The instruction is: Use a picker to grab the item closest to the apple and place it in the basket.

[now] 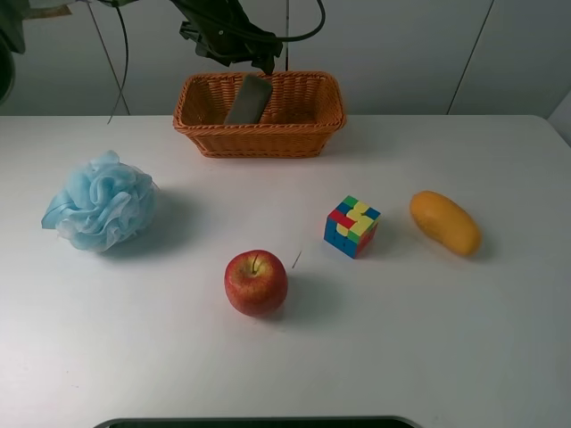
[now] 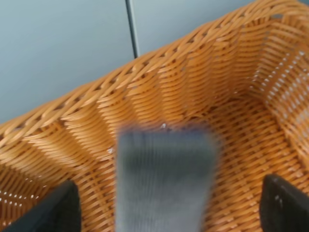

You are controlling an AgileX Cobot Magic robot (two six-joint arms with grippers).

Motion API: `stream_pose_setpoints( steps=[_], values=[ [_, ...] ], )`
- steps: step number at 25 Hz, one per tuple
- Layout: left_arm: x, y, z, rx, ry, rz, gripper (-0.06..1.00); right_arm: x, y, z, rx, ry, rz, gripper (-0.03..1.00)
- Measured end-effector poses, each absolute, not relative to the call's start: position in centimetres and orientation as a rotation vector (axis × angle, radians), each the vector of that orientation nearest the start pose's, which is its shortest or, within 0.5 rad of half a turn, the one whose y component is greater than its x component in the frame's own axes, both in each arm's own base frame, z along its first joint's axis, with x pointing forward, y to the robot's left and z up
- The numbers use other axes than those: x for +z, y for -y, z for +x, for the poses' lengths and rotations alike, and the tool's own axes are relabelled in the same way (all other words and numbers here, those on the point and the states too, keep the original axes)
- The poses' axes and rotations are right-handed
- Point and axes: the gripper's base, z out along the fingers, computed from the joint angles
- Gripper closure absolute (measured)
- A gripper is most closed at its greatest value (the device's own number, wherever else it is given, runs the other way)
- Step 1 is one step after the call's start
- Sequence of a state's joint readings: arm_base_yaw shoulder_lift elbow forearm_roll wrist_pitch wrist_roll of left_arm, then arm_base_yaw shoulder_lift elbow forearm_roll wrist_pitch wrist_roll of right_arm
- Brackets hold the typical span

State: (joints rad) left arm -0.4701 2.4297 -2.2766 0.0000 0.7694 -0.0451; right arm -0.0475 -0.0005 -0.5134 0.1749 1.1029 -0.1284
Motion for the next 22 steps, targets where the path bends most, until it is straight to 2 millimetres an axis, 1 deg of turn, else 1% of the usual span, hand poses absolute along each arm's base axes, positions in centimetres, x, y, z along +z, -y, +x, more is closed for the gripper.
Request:
stream_pose_setpoints(
  steps=[5, 7, 10, 13, 14, 17, 18, 20, 22],
  values=[
    [21.7, 25.1, 49.0, -0.272, -2.383, 0.507, 0.22, 27.9, -1.5, -0.8, 0.102, -2.059, -0.097, 0.27],
    [22.6, 25.0, 48.5, -0.263, -2.395, 0.55, 0.22, 27.9, -1.5, -0.8, 0.102, -2.059, -0.097, 0.27],
    [25.8, 24.3, 47.1, -0.241, -2.407, 0.623, 0.22, 27.9, -1.5, -0.8, 0.102, -2.059, -0.097, 0.27],
    [30.9, 23.2, 44.7, -0.23, -2.398, 0.667, 0.22, 27.9, -1.5, -0.8, 0.102, -2.059, -0.097, 0.27],
    [32.2, 22.8, 43.9, -0.228, -2.398, 0.681, 0.22, 27.9, -1.5, -0.8, 0.102, -2.059, -0.097, 0.27],
    [36.7, 21.1, 40.5, -0.22, -2.372, 0.716, 0.22, 27.9, -1.5, -0.8, 0.102, -2.059, -0.097, 0.27],
    [37.4, 20.5, 39.4, -0.216, -2.387, 0.727, 0.22, 27.9, -1.5, -0.8, 0.102, -2.059, -0.097, 0.27],
    [39.3, 19.0, 36.5, -0.206, -2.402, 0.747, 0.22, 27.9, -1.5, -0.8, 0.102, -2.059, -0.097, 0.27],
    [40.7, 17.6, 33.8, -0.198, -2.405, 0.752, 0.22, 27.9, -1.5, -0.8, 0.102, -2.059, -0.097, 0.27]
  ],
)
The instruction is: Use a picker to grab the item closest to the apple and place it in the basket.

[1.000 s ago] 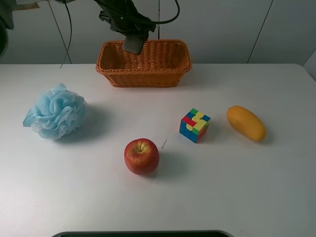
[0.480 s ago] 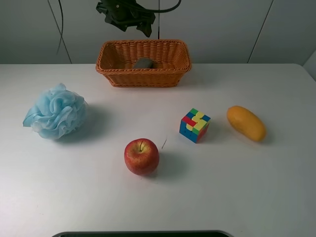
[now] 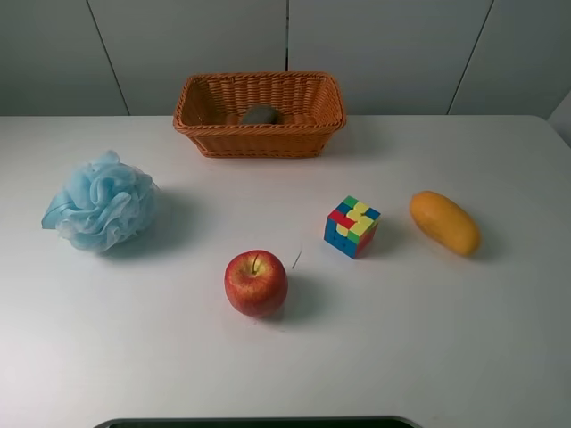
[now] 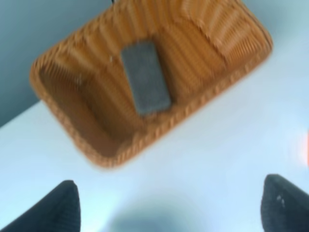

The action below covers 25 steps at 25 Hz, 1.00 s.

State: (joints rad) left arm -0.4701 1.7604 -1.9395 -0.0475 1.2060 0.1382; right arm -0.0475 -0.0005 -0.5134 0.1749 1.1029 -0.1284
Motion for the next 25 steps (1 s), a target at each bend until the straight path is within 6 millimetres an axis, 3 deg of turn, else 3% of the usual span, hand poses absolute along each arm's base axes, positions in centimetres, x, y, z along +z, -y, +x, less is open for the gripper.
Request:
stream_pose_setpoints(
  steps=[2, 5, 9, 16, 25],
  values=[
    [42.2, 16.1, 30.8, -0.2, -2.386, 0.749, 0.22, 27.9, -1.5, -0.8, 0.102, -2.059, -0.097, 0.27],
    [42.9, 13.8, 26.4, -0.191, -2.387, 0.75, 0.22, 27.9, -1.5, -0.8, 0.102, -2.059, -0.097, 0.27],
    [41.9, 10.8, 20.7, -0.182, -2.404, 0.756, 0.22, 27.9, -1.5, -0.8, 0.102, -2.059, -0.097, 0.27],
    [35.6, 6.2, 11.8, -0.148, -2.479, 0.779, 0.22, 27.9, -1.5, -0.8, 0.102, -2.059, -0.097, 0.27],
    [29.7, 2.6, 4.7, -0.185, -2.29, 0.716, 0.22, 27.9, -1.5, -0.8, 0.102, -2.059, -0.097, 0.27]
  ],
)
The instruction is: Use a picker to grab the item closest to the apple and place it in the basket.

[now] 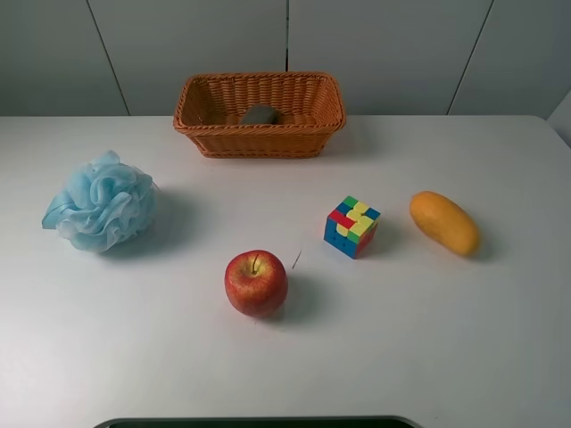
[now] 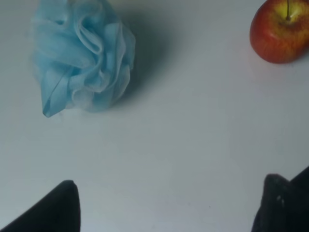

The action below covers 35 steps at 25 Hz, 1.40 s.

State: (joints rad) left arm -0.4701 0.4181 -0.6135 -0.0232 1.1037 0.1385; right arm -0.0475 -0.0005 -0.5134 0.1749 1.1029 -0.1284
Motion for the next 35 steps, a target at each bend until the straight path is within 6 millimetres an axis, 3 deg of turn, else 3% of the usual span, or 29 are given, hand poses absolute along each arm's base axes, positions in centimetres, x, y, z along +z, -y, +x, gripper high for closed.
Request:
stream_pose_setpoints(
  steps=[9, 25, 35],
  values=[
    [28.9, -0.2, -0.7, -0.222, -1.931, 0.609, 0.22, 27.9, -1.5, -0.8, 0.102, -2.059, -0.097, 0.27],
    [27.9, -0.3, -0.7, -0.218, -1.977, 0.565, 0.22, 27.9, -1.5, -0.8, 0.102, -2.059, -0.097, 0.27],
    [27.9, 0.0, -0.7, 0.093, -2.051, 0.069, 0.22, 27.9, -1.5, -0.8, 0.102, -2.059, -0.097, 0.27]
  ],
)
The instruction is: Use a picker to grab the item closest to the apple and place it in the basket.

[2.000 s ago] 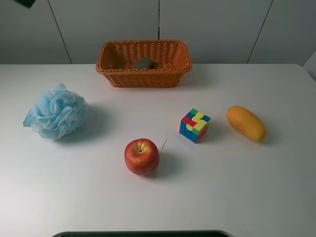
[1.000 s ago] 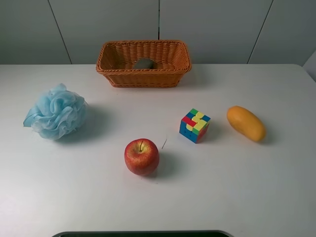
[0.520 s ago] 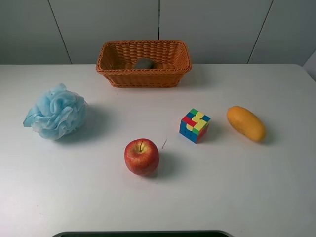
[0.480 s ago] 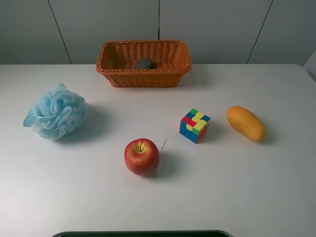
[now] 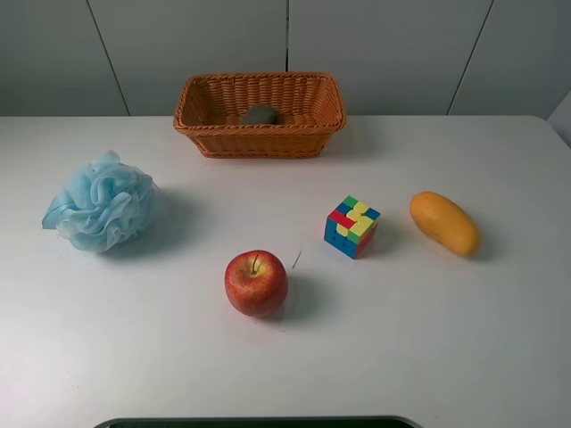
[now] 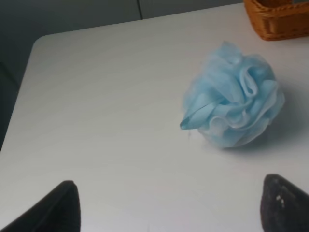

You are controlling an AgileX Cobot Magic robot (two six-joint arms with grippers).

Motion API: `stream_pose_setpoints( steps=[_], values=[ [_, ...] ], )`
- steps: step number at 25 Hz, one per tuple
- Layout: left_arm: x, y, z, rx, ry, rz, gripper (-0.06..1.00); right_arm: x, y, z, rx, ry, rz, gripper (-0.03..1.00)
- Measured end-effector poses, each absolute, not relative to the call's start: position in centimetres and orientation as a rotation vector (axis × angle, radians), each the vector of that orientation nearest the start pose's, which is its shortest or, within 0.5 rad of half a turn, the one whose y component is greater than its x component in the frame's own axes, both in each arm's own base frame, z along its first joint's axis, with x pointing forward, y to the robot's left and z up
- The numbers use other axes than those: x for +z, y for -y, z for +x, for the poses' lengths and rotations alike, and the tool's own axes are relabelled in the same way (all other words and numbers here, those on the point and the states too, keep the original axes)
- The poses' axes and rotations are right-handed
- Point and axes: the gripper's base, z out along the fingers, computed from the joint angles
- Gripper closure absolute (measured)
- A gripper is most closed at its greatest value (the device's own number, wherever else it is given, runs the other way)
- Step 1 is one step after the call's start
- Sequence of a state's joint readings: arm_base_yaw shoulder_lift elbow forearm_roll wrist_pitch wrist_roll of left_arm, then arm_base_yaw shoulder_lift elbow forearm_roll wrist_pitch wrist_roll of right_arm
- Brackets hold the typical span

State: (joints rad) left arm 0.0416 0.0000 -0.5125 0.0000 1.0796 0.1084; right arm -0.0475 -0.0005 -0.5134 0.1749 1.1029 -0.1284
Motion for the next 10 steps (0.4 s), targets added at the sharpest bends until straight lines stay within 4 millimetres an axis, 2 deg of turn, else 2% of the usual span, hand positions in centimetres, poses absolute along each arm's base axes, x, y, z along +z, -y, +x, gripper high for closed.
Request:
stream_pose_setpoints(
  steps=[10],
  values=[
    [27.92, 0.04, -0.71, 0.104, -2.052, 0.051, 0.22, 27.86, -1.46, -0.83, 0.102, -2.059, -0.097, 0.27]
  ],
)
